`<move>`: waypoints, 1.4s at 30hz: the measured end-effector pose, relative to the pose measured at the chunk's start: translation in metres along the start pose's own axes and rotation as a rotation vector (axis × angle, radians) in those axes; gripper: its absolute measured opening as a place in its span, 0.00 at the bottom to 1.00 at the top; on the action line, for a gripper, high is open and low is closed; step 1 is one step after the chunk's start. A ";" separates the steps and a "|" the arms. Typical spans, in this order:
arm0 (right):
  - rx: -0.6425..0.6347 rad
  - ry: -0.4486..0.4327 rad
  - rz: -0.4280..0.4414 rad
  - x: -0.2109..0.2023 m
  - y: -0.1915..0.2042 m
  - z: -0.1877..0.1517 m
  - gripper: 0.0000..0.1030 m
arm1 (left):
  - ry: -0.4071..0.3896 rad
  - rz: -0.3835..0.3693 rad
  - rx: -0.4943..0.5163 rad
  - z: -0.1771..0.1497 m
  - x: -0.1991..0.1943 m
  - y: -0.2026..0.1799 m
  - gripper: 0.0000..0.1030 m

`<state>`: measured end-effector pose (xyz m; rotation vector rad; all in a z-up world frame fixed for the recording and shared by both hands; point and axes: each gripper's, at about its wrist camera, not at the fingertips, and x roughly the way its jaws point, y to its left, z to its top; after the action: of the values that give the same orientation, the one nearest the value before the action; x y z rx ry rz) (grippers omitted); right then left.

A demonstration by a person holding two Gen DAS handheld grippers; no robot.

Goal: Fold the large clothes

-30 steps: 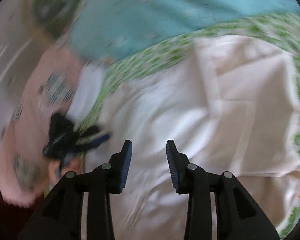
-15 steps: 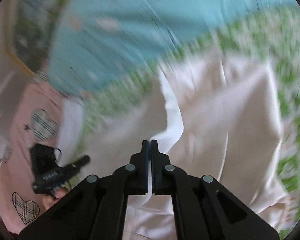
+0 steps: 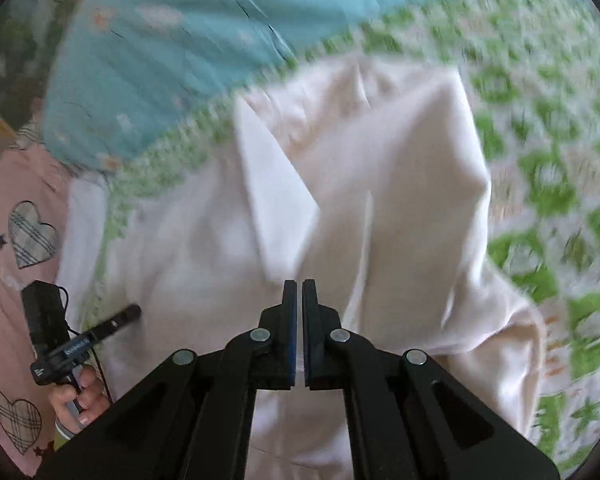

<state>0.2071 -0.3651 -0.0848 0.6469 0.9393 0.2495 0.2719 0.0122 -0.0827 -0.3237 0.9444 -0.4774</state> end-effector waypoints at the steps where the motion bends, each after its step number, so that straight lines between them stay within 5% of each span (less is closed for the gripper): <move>1: -0.022 -0.017 0.026 -0.004 0.008 0.002 0.02 | -0.022 -0.024 -0.003 0.001 -0.007 -0.003 0.00; 4: -0.093 0.021 0.123 0.006 0.035 0.007 0.03 | -0.042 -0.107 0.014 0.002 -0.011 -0.018 0.01; 9: -0.059 0.196 -0.040 0.067 0.030 0.000 0.03 | 0.128 -0.013 0.033 -0.008 0.047 -0.022 0.06; 13: 0.041 0.184 0.012 0.062 0.013 -0.004 0.05 | 0.112 -0.062 -0.064 -0.008 0.037 -0.002 0.06; 14: 0.029 0.169 0.012 0.052 0.015 -0.005 0.13 | 0.090 -0.041 -0.068 -0.008 0.026 0.000 0.11; 16: -0.006 0.138 0.011 0.030 0.020 -0.008 0.43 | 0.054 -0.016 -0.072 -0.011 0.005 0.002 0.43; 17: -0.020 0.131 0.008 0.024 0.022 -0.008 0.57 | 0.034 -0.006 -0.080 -0.014 -0.007 0.003 0.50; 19: -0.065 0.144 -0.024 0.009 0.022 -0.019 0.57 | -0.004 0.000 -0.110 -0.022 -0.035 0.012 0.56; 24: -0.168 0.209 -0.199 -0.029 0.007 -0.060 0.57 | -0.037 0.071 -0.144 -0.063 -0.104 0.040 0.64; 28: -0.322 0.216 -0.490 -0.067 -0.008 -0.099 0.57 | -0.021 0.148 -0.166 -0.102 -0.143 0.059 0.67; 32: -0.288 0.209 -0.611 -0.108 -0.042 -0.123 0.57 | 0.021 0.182 -0.193 -0.143 -0.165 0.074 0.69; 38: -0.122 0.119 -0.533 -0.151 -0.065 -0.126 0.58 | 0.094 0.082 -0.254 -0.190 -0.168 0.080 0.72; 42: -0.048 0.106 -0.327 -0.156 -0.064 -0.136 0.58 | 0.105 0.036 -0.215 -0.206 -0.168 0.067 0.74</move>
<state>0.0013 -0.4334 -0.0772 0.4305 1.1218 0.0146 0.0336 0.1451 -0.1111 -0.4789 1.1051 -0.3628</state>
